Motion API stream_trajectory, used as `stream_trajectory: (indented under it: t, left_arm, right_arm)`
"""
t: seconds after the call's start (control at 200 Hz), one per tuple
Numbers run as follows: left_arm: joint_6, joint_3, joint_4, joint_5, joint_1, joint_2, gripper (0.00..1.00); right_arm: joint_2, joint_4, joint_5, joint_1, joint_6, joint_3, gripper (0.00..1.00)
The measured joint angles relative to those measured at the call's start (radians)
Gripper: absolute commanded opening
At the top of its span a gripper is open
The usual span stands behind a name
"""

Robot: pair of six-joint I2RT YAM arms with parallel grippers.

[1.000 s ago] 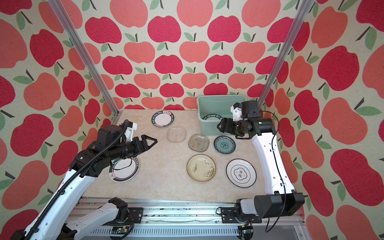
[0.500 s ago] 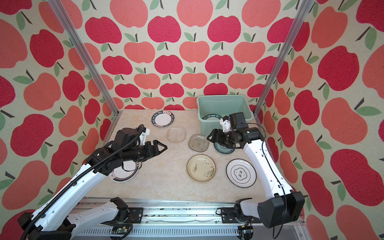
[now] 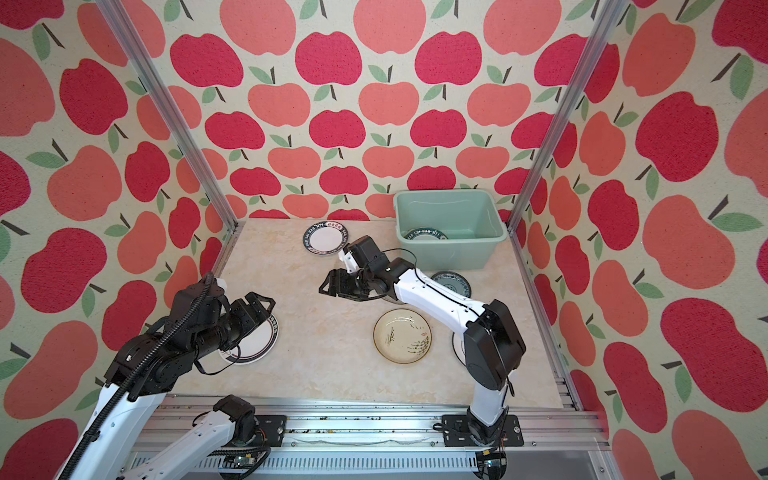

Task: Place the plates into the plastic bin on the countertop
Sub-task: 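Lower the right gripper onto the red-striped plate rim next to the left gripper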

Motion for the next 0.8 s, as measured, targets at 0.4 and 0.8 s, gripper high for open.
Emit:
stream_trajectory:
  t: [0.4,0.8]
  left_arm:
    - [0.020,0.017,-0.098,0.000,0.085,0.018,0.87]
    - [0.027,0.018,-0.101,0.014,0.098,0.039,0.87]
  right_arm:
    - [0.373,0.207,-0.050,0.155,0.192,0.221,0.66]
    - [0.522,0.261,-0.040,0.229,0.366,0.274,0.62]
